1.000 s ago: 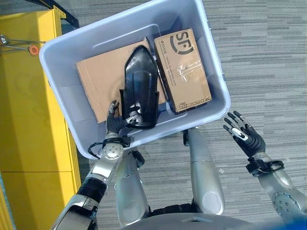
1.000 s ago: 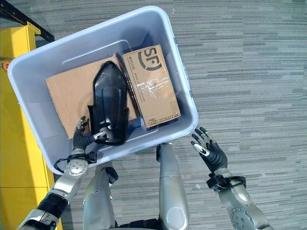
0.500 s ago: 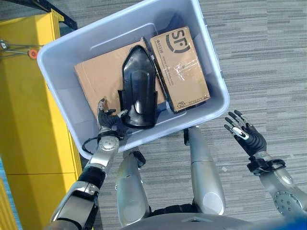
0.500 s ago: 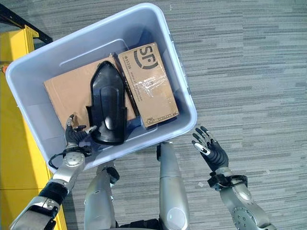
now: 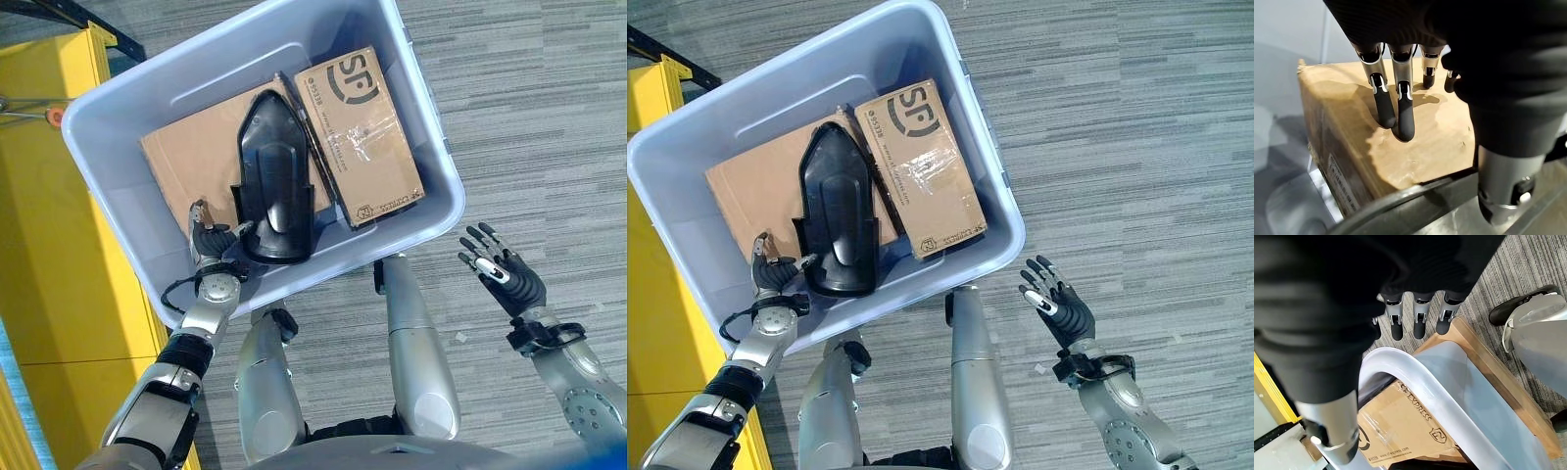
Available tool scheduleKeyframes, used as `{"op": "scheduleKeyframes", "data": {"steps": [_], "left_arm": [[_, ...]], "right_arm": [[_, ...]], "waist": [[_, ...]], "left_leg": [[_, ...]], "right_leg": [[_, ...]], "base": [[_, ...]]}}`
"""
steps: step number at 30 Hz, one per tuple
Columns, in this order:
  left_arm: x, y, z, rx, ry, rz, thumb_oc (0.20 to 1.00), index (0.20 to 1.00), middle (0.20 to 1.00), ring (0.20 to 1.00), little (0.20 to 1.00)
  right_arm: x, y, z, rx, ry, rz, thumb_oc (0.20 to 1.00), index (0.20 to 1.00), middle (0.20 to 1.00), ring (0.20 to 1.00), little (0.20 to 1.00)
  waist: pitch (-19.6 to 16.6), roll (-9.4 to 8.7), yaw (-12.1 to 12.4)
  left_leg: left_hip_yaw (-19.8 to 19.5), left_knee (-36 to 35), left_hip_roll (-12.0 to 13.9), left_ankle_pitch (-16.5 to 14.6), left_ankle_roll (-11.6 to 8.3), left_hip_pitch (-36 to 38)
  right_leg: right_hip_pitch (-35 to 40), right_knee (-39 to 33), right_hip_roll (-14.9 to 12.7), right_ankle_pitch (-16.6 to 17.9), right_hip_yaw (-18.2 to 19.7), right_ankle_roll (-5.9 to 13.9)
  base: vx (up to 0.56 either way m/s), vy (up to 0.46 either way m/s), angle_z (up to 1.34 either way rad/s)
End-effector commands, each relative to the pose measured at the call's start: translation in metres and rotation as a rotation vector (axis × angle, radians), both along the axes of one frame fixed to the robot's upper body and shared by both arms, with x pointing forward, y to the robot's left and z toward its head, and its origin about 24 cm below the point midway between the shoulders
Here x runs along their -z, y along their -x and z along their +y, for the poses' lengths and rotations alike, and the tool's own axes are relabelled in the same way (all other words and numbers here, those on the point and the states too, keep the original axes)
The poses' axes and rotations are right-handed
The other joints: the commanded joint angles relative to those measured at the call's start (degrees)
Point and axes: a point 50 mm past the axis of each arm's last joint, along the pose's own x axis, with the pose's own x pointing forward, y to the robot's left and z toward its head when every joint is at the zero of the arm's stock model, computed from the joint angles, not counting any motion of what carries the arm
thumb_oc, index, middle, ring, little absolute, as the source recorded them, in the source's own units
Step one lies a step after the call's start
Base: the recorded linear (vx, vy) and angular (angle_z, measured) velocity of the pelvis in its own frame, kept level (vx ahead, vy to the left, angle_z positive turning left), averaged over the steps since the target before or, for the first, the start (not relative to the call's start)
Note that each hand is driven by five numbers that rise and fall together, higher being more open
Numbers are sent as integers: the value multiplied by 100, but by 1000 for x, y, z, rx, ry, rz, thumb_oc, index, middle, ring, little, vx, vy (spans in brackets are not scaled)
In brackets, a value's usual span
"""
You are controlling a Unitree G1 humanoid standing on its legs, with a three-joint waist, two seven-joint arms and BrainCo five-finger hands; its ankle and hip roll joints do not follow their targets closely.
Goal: Move parts from the plastic box to the shelf.
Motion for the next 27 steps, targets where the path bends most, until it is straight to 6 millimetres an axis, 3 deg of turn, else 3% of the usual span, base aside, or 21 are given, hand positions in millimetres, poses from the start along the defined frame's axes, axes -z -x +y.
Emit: {"op": "scheduleKeyframes", "data": {"steps": [1, 8, 27], "left_arm": [[6, -13, -35, 145, 16, 57, 1000, 1000, 1000, 1000, 1000], [-6, -17, -44, 208, -33, 12, 1000, 1000, 1000, 1000, 1000], [-5, -32, -44, 184, -61, 72, 1000, 1000, 1000, 1000, 1000]], "right_arm": [[-17, -7, 2, -42, 5, -86, 1000, 1000, 1000, 1000, 1000], [-18, -7, 0, -33, -2, -95, 1000, 1000, 1000, 1000, 1000], [-23, -8, -2, -65, 10, -110, 1000, 1000, 1000, 1000, 1000]], "waist": [[106, -158, -227], [106, -60, -286], [106, 79, -513]], "left_leg": [[-655, 995, 718, -738, -447, 165], [-597, 976, 724, -776, -449, 294], [-420, 1046, 703, -850, -458, 301]], "right_leg": [[668, -1638, -44, 1628, -26, 278], [649, -1566, 16, 1566, 27, 250], [356, -1374, 104, 1501, 235, 203]], "base": [[9, -13, -6], [11, -17, -6], [8, -8, -4]]}}
